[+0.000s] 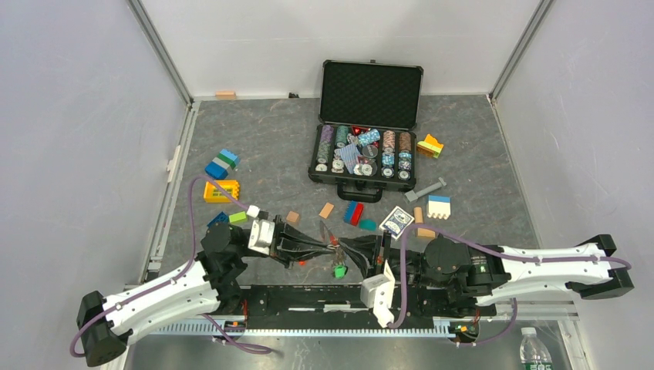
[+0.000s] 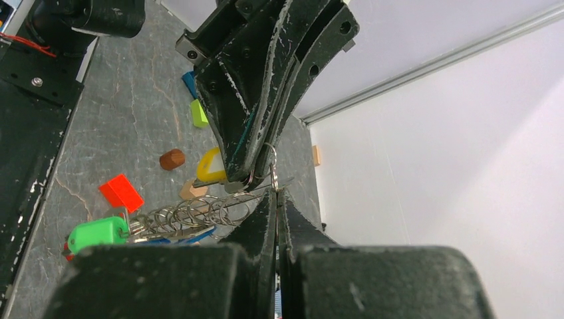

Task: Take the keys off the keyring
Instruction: Remove the key from the keyring.

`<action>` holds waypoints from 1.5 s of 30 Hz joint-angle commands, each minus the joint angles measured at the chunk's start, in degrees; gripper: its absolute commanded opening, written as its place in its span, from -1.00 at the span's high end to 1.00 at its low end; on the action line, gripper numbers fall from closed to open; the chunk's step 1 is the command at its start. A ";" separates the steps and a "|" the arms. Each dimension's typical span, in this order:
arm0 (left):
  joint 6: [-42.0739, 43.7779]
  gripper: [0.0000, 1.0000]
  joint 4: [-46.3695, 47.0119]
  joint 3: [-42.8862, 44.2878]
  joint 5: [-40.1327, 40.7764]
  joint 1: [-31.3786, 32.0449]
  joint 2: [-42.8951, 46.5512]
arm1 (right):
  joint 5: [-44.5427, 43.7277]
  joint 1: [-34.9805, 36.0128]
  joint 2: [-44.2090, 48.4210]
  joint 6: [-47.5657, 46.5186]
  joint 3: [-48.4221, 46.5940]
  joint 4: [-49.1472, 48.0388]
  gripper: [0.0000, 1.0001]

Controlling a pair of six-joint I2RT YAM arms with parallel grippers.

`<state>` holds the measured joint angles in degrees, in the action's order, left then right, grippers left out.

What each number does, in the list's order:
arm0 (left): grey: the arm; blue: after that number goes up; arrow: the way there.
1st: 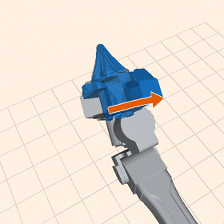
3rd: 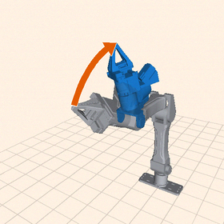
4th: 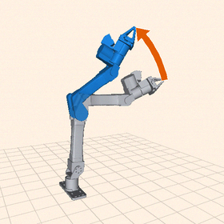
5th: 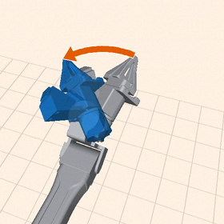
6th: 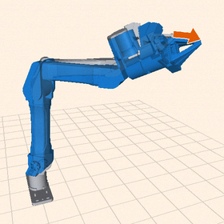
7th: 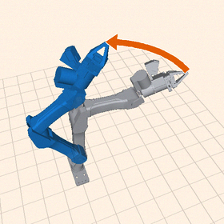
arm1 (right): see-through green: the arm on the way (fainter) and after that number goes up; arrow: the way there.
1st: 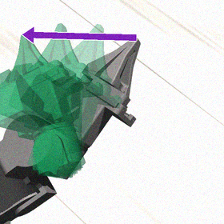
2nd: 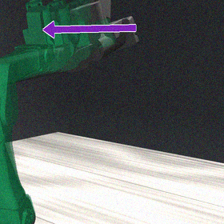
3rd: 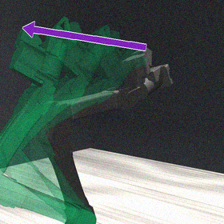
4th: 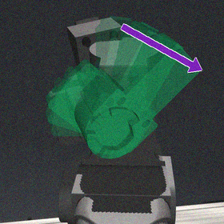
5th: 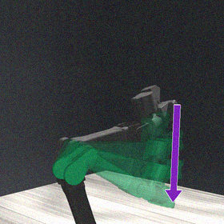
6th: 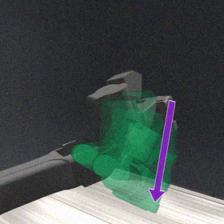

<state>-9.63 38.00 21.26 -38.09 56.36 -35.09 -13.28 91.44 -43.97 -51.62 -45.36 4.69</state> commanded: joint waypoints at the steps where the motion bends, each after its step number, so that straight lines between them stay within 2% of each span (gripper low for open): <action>1: 0.75 0.95 1.11 1.88 1.34 0.16 0.81 | -3.24 -0.03 0.70 4.42 0.67 -8.05 1.00; 11: 0.68 0.95 0.77 1.68 1.70 0.16 1.52 | -5.40 0.01 0.51 9.88 2.07 -12.99 1.00; 27: 0.61 0.93 0.51 1.33 1.79 0.16 1.32 | -10.79 -0.03 0.95 12.72 6.09 -23.20 1.00; 45: 0.58 0.91 0.19 1.24 3.52 0.16 0.32 | -8.56 0.00 2.46 12.68 8.01 -27.67 1.00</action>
<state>-9.61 37.50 21.26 -34.00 56.34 -34.61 -20.56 91.50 -43.16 -39.22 -36.69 -15.86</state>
